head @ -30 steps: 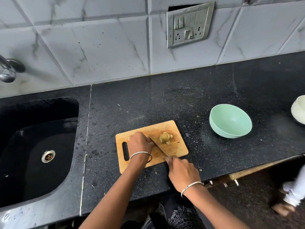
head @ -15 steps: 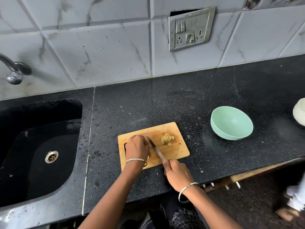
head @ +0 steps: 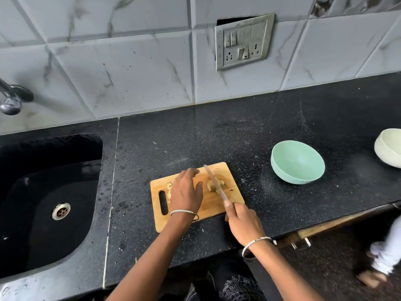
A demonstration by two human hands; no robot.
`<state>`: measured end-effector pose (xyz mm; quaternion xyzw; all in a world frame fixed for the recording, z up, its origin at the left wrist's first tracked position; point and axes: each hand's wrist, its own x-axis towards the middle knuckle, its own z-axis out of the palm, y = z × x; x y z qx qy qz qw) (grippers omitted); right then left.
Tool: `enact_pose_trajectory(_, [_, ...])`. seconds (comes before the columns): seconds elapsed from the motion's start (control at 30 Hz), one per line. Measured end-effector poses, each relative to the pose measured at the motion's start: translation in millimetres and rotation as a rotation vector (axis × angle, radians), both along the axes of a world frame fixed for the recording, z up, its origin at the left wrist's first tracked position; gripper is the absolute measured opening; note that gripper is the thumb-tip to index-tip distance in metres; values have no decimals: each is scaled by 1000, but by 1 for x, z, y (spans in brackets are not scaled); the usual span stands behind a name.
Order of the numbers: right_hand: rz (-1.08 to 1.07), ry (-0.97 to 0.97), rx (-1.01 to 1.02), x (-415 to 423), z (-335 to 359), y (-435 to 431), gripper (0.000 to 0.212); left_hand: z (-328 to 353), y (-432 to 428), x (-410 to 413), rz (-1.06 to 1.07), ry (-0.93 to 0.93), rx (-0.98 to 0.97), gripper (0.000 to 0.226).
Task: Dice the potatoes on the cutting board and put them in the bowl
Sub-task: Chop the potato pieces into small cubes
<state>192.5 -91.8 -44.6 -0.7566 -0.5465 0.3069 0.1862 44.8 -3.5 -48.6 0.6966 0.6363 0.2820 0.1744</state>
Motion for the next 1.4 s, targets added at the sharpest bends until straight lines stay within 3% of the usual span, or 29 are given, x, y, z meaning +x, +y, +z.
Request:
enact_pose_trajectory(0.2, [-23,-13,11,5,-3,-5,56,-4,6,17,-124,14,-128,21])
enact_pose_trajectory(0.97, [14,-78,-26,0,-12,-9,54,-13,7,-2,-56,-253,-211,21])
enact_pose_trajectory(1.17, [3,-67,-51,-10,-15,-10,52,-8,7,-11,-35,-152,-308,38])
enact_pose_trajectory(1.4, [30,-139,-87,-18,-12,-10,46,-5,10,-8,-54,-74,-299,30])
